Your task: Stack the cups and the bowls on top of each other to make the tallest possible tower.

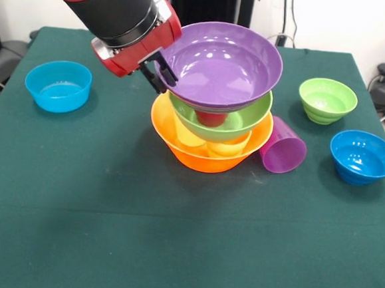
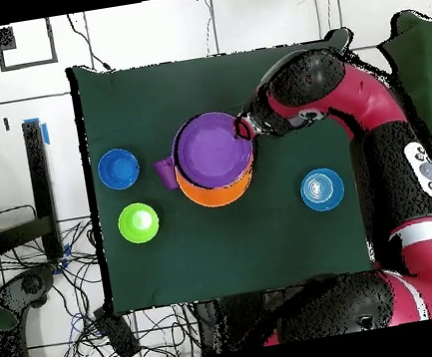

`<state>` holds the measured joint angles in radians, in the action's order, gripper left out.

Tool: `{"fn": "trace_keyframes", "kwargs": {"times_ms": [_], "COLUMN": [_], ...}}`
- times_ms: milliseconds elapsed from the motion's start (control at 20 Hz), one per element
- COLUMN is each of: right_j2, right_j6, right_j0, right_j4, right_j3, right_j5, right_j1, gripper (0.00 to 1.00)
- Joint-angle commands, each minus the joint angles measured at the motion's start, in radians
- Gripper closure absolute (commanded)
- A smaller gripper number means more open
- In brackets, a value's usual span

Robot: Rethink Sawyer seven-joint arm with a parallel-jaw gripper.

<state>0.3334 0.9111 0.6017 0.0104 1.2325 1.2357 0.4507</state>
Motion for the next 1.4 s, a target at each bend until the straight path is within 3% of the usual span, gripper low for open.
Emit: {"fn": "trace_keyframes", "kwargs": {"times_ms": [50,600,1150,1200,1400], "right_j2": [0.064,0.079,0.087,0.083,0.079], "right_j6": [0.002,-0.012,-0.030,-0.033,-0.048], "right_j0": [-0.005,0.007,0.009,0.005,-0.002], "right_j4": [-0.035,-0.026,-0.032,-0.041,-0.058], "right_j3": [0.083,0.102,0.093,0.085,0.069], "right_j5": [-0.103,-0.142,-0.119,-0.103,-0.080], "right_j1": [-0.064,-0.065,-0.071,-0.072,-0.078], "gripper": [0.00,0.00,0.00,1.00,1.00]}}
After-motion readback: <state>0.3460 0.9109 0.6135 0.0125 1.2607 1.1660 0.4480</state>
